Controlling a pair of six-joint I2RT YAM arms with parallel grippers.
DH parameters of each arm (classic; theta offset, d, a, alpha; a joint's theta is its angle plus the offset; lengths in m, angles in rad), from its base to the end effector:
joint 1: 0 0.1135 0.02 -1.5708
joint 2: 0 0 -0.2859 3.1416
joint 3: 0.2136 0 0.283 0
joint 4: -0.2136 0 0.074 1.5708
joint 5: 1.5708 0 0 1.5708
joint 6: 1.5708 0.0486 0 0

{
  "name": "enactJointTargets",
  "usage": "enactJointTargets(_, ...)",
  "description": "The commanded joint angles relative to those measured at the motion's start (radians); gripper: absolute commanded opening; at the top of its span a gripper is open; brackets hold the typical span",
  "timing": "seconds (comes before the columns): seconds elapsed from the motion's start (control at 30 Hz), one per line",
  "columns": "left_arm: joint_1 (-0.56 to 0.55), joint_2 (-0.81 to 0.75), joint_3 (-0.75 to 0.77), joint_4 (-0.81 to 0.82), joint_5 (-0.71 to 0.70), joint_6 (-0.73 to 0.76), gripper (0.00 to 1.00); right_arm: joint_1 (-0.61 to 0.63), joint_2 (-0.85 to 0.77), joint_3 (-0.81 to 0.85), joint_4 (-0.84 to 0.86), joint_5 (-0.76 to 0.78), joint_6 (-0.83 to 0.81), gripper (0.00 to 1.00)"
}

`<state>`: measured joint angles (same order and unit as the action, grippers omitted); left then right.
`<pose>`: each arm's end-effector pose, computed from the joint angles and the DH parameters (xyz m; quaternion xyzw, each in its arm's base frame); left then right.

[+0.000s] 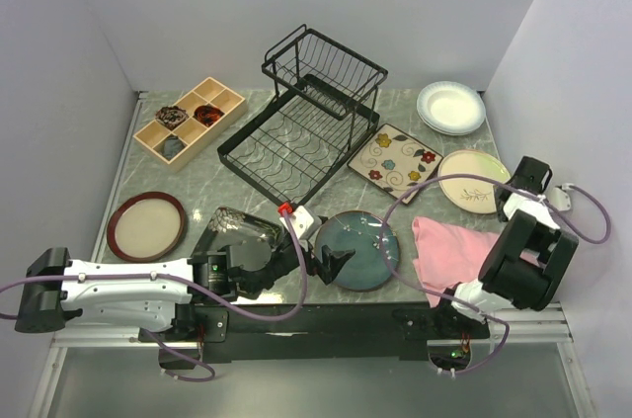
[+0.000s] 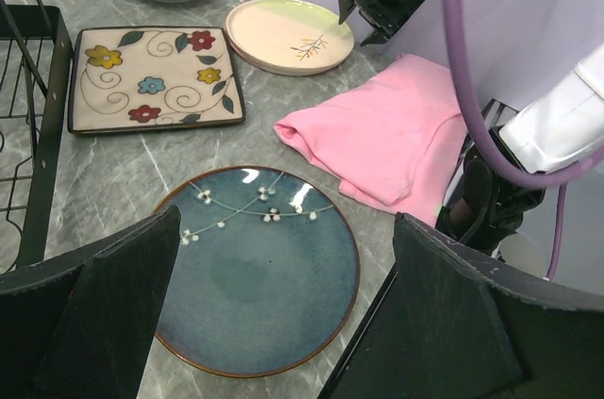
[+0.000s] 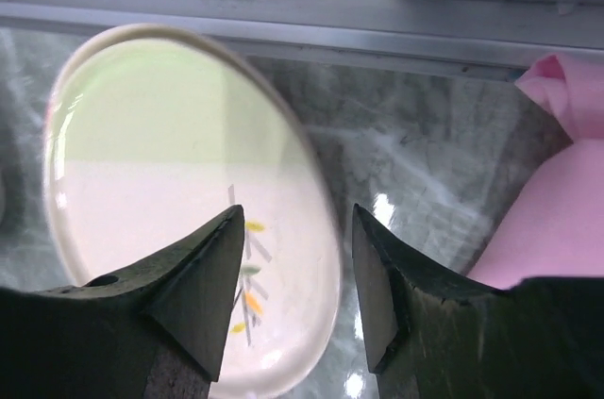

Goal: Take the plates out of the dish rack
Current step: Place the plate at the center of the board.

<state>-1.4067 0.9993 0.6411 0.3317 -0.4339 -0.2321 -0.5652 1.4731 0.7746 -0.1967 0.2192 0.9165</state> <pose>0.0632 -0.2566 0.3101 0.2627 0.6656 -0.3926 0.5778 0.2632 -0.1795 0.1714 0.6597 0.6675 -0.0440 0.3424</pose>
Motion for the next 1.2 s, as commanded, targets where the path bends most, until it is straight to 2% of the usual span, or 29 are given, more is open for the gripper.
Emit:
enactJointTargets(0.0, 0.002, -0.022, 0.0, 0.043, -0.015, -0.013, 0.99, 0.039, -0.112, 0.052, -0.041, 0.057, -0.047, 0.57)
enactJointTargets(0.07, 0.002, -0.033, -0.007, 0.047, -0.023, -0.007, 1.0, 0.07, -0.158, 0.058, -0.03, -0.03, -0.122, 0.57)
enactJointTargets(0.1, 0.002, -0.036, -0.011, 0.052, -0.028, -0.007, 0.99, 0.083, -0.172, 0.055, 0.026, -0.078, -0.158, 0.56)
enactJointTargets(0.13, 0.002, -0.039, -0.015, 0.058, -0.037, -0.004, 0.99, 0.1, -0.19, 0.039, 0.061, -0.131, -0.227, 0.51)
enactJointTargets(0.17, 0.002, -0.047, -0.02, 0.061, -0.04, -0.004, 0.99, 0.129, -0.189, 0.035, 0.086, -0.238, -0.249, 0.48)
enactJointTargets(0.2, 0.002, -0.048, -0.021, 0.063, -0.043, -0.004, 0.99, 0.151, -0.178, 0.04, 0.1, -0.277, -0.264, 0.45)
enactJointTargets(0.23, 0.002, -0.051, -0.023, 0.066, -0.048, -0.003, 0.99, 0.172, -0.136, 0.075, 0.089, -0.308, -0.296, 0.37)
enactJointTargets(0.33, 0.002, -0.056, -0.027, 0.07, -0.06, -0.001, 1.0, 0.293, -0.012, 0.187, -0.009, -0.307, -0.382, 0.26)
enactJointTargets(0.37, 0.002, -0.062, -0.029, 0.067, -0.063, -0.001, 0.99, 0.356, 0.053, 0.26, -0.074, -0.322, -0.412, 0.19)
enactJointTargets(0.67, 0.002, -0.084, -0.037, 0.066, -0.072, 0.005, 0.99, 0.395, 0.26, 0.337, -0.171, -0.362, -0.453, 0.17)
enactJointTargets(0.8, 0.002, -0.071, -0.029, 0.061, -0.072, 0.004, 0.99, 0.398, 0.257, 0.328, -0.208, -0.278, -0.459, 0.16)
enactJointTargets(1.17, 0.002, -0.033, -0.02, 0.064, -0.083, 0.01, 0.99, 0.395, 0.256, 0.379, -0.231, -0.175, -0.484, 0.14)
